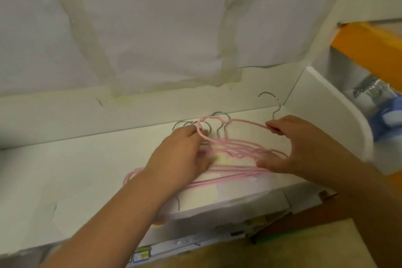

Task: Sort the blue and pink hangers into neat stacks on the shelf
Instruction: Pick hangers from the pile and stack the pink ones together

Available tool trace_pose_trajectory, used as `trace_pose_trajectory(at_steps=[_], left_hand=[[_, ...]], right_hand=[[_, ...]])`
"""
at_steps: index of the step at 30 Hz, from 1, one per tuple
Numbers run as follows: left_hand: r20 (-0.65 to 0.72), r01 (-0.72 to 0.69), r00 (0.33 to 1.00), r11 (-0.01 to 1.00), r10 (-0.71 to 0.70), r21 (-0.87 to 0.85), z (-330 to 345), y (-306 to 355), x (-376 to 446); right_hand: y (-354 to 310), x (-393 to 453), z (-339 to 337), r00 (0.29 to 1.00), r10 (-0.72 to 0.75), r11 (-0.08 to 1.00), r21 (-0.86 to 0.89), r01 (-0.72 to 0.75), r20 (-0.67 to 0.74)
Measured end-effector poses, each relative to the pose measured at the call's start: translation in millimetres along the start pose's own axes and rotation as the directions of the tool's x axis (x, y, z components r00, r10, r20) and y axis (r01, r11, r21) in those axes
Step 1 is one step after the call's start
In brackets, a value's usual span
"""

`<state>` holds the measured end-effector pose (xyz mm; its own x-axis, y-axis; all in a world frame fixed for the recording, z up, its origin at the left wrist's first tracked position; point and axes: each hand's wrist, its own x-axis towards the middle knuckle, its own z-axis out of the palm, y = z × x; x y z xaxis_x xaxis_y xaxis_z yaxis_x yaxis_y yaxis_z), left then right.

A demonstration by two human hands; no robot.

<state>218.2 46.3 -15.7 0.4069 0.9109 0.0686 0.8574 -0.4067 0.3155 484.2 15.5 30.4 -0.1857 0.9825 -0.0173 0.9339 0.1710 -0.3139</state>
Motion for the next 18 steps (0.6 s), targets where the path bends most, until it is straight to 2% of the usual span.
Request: trace_pose_trajectory(at_steps=[3, 8, 11, 14, 18], left_hand=[[0.173, -0.087, 0.98, 0.993, 0.1, -0.083, 15.8, 14.8, 30.0], [0.378, -0.198, 0.914, 0.976, 0.149, 0.092, 20.6, 15.2, 55.6], [0.357, -0.252, 0.913, 0.961, 0.196, 0.116, 16.5, 16.1, 56.1], [0.316, -0.24, 0.93, 0.962, 0.19, 0.127, 14.7, 19.0, 52.4], [0.277, -0.192, 0.944, 0.981, 0.177, 0.027, 7.2, 19.1, 44.9]], right_hand=[[1.2, -9.0, -5.2, 0.999, 0.031, 0.999, -0.011, -0.031, -0.014], [3.1, -16.1, -6.4, 0.997, 0.074, 0.993, 0.089, -0.074, 0.005], [5.1, -20.8, -7.7, 0.997, 0.077, 0.986, 0.146, -0.077, 0.008], [10.0, -24.2, -9.5, 0.996, 0.092, 0.988, 0.128, -0.09, -0.012], [15.8, -32.5, -16.9, 0.994, 0.106, 0.982, 0.156, -0.104, -0.004]])
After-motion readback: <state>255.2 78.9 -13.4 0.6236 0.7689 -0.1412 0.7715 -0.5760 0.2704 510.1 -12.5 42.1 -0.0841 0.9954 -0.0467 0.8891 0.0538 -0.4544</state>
